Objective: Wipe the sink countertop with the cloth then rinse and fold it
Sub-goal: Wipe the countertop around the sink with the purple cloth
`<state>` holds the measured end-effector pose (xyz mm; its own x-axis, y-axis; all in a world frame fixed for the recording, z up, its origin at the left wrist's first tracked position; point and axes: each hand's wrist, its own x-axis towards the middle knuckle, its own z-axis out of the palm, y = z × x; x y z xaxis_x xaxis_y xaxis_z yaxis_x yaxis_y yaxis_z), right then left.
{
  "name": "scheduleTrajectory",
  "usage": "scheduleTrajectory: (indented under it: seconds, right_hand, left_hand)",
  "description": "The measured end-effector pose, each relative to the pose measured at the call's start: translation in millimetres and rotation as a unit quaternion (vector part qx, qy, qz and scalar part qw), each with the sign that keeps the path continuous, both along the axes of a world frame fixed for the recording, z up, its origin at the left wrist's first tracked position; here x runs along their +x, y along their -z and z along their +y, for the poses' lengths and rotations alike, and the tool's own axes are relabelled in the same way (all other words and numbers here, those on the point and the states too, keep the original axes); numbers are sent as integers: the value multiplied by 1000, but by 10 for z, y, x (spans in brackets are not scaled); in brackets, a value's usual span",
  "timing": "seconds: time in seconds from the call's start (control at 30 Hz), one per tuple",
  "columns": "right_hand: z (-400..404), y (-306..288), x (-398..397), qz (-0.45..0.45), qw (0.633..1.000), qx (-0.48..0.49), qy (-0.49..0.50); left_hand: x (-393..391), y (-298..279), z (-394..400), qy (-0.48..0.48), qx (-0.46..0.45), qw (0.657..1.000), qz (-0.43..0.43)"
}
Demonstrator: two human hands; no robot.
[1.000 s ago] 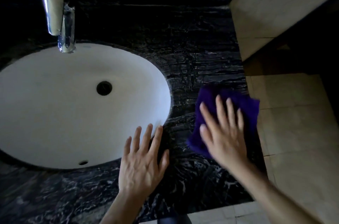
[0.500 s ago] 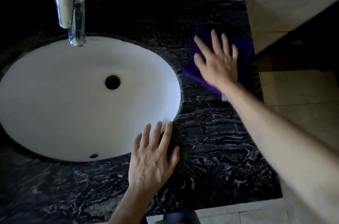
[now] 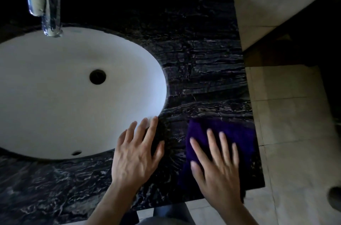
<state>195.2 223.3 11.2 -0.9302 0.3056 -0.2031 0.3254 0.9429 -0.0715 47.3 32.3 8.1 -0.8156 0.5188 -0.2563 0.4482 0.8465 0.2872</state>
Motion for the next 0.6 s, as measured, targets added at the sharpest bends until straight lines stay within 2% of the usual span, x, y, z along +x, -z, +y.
scheduleTrajectory:
  seconds: [0.07,0.13,0.3,0.43,0.6]
  right_hand:
    - [147,-28,153,-23,1000,-17,3]
    - [395,-28,-71,-18,1000,-20,4]
    - [1211,77,-1624,33,997,6,63]
    - [1408,133,-2762,38,996,-2,79]
    - [1036,99,-2721,48,999,6,3]
  left_hand:
    - [2,-11,-7,-2,-2,1000,3]
    - [1,-12,-14,-1,0,1000,5]
    - [8,-10,-30,-2,2,1000,11]
    - [8,-9,-15,-6,5,1000,12]
    - [8,-3,-13,-5,14,1000,16]
